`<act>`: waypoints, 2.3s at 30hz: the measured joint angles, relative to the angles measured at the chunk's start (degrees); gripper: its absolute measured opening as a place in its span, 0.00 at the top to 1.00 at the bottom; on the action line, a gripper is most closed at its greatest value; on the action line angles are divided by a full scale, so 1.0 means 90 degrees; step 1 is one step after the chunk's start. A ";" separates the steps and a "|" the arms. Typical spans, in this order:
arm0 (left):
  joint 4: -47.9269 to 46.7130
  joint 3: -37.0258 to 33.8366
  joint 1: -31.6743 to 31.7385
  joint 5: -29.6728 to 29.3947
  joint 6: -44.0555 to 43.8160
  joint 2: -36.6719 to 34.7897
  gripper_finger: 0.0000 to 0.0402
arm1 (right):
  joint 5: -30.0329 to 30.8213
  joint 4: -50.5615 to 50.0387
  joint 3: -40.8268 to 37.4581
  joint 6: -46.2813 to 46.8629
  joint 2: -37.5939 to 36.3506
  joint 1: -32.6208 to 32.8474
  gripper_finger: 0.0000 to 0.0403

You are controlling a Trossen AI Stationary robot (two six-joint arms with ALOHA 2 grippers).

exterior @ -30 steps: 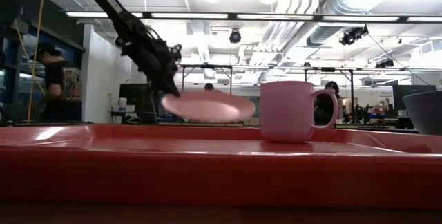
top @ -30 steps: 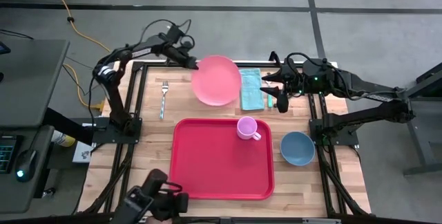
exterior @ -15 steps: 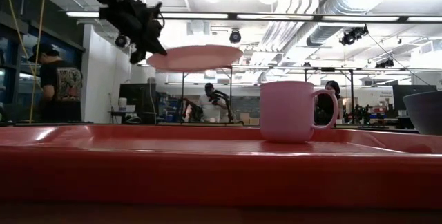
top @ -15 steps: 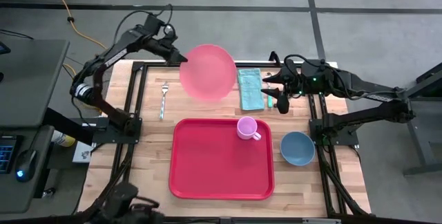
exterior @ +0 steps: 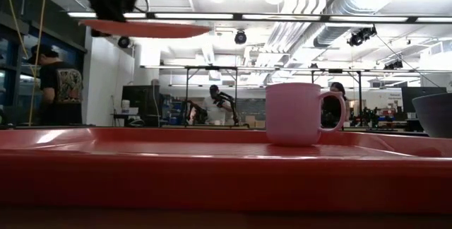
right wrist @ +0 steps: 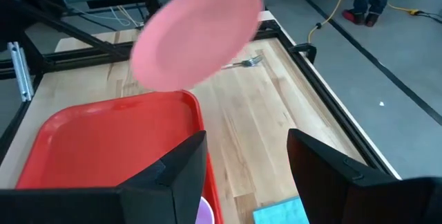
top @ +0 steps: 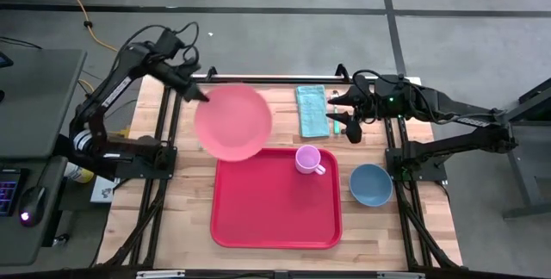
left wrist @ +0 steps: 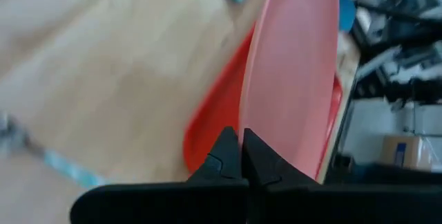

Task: Set up tray
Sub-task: Put the pink plate on the red serving tray below the pink mug

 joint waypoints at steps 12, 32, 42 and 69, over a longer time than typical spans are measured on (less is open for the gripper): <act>-0.1135 -0.0442 -0.0188 -0.0818 -0.0303 -0.0994 0.96 | -0.0017 0.0028 0.0000 -0.0207 0.0000 0.0000 0.55; 0.4358 -0.4203 -0.4579 -0.1003 -0.5683 -0.1931 0.96 | -0.0066 0.0004 0.0000 -0.0275 0.0000 0.0000 0.55; 0.6841 -0.5060 -0.6164 -0.1828 -0.7481 -0.1027 0.96 | -0.0068 -0.0021 0.0000 -0.0294 -0.0002 0.0000 0.55; 1.0851 -0.3604 -0.6877 -0.1430 -0.7908 0.3512 0.96 | -0.0119 -0.0029 0.0000 -0.0453 -0.0002 -0.0001 0.55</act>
